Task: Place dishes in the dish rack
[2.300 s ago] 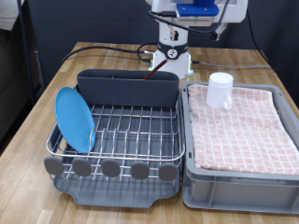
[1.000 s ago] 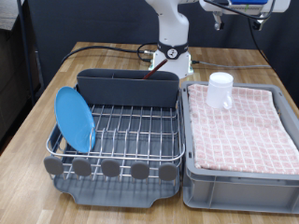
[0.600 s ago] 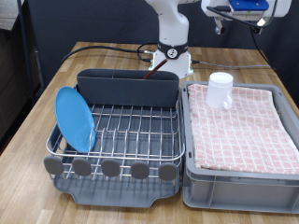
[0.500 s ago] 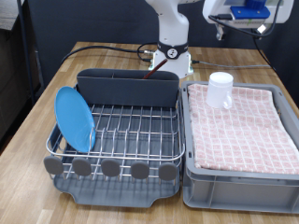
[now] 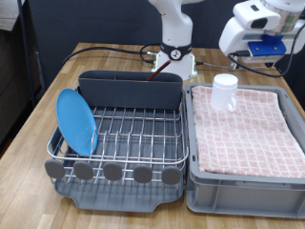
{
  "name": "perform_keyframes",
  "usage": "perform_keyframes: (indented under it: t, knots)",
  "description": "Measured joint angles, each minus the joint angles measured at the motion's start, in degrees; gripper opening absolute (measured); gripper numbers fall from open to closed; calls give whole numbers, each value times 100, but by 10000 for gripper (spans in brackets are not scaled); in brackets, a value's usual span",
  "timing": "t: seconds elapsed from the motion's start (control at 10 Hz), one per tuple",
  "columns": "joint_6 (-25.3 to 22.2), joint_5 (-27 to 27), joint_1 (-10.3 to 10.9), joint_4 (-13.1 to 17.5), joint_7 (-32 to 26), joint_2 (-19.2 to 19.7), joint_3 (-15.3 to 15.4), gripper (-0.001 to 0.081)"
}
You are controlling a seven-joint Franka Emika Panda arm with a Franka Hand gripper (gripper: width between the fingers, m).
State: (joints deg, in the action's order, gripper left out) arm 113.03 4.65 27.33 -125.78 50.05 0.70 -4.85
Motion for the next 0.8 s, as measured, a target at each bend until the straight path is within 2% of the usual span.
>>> perform_keyframes:
  t: [0.4, 0.8]
  knots:
    - [445, -141, 0, -91, -20, 446, 47, 802]
    - [673, -275, -6, -321, -74, 588, 31, 802]
